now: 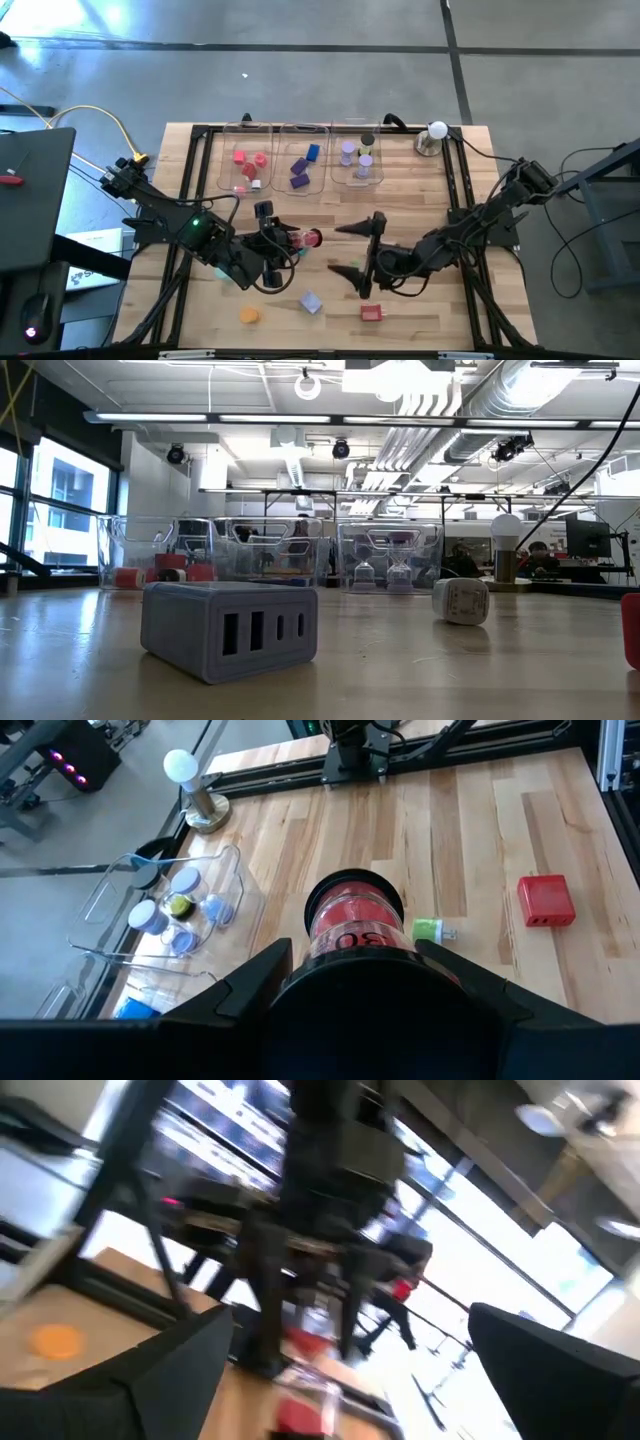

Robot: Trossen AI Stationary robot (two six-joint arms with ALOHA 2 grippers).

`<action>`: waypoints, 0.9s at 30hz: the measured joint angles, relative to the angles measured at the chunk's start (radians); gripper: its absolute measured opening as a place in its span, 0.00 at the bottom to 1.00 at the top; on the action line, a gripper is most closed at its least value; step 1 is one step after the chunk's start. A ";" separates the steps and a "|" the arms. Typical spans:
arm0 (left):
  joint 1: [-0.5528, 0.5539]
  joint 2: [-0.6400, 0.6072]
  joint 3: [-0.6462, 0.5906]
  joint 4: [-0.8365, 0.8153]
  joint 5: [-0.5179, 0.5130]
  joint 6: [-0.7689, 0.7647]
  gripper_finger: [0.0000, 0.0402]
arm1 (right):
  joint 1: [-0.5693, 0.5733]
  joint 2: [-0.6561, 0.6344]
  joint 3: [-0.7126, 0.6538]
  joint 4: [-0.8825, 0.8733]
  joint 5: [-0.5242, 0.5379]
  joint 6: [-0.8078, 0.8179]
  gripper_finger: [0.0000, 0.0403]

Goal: Pick & Place Office items
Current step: Put the red hourglass into the right transparent bin

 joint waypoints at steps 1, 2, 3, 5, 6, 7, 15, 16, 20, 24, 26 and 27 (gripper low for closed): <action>0.001 0.000 0.000 0.000 0.000 0.000 0.48 | 0.001 0.001 0.000 0.004 0.036 0.001 0.98; 0.003 0.000 0.000 0.000 0.000 0.000 0.48 | 0.001 0.004 0.000 0.005 0.070 0.008 0.97; 0.004 0.000 0.000 0.001 0.000 0.000 0.48 | 0.000 0.006 0.000 0.000 0.109 0.015 0.97; 0.004 0.000 -0.001 0.004 0.000 0.000 0.48 | 0.001 0.008 0.000 -0.048 0.165 0.036 0.97; 0.004 0.000 -0.001 0.005 0.000 0.000 0.48 | 0.001 0.008 0.000 -0.082 0.170 0.049 0.97; 0.004 0.000 -0.001 0.005 0.000 0.000 0.48 | 0.000 0.008 0.000 -0.115 0.173 0.073 0.97; 0.005 0.000 -0.001 0.073 0.000 0.056 0.48 | -0.015 0.011 0.000 -0.287 0.109 0.316 0.97; 0.005 0.000 -0.001 0.085 -0.001 0.062 0.48 | -0.023 0.013 0.000 -0.287 0.095 0.337 0.97; 0.005 0.000 -0.001 0.111 -0.001 0.064 0.48 | -0.050 0.016 0.000 -0.282 0.051 0.367 0.96; 0.005 0.001 -0.001 0.126 -0.001 0.065 0.48 | -0.084 0.016 0.000 -0.262 -0.068 0.394 0.96; 0.005 0.001 -0.001 0.135 -0.001 0.076 0.48 | -0.095 0.016 0.000 -0.232 -0.111 0.395 0.96; 0.005 0.001 -0.001 0.145 -0.001 0.086 0.48 | -0.100 0.016 0.000 -0.223 -0.130 0.395 0.96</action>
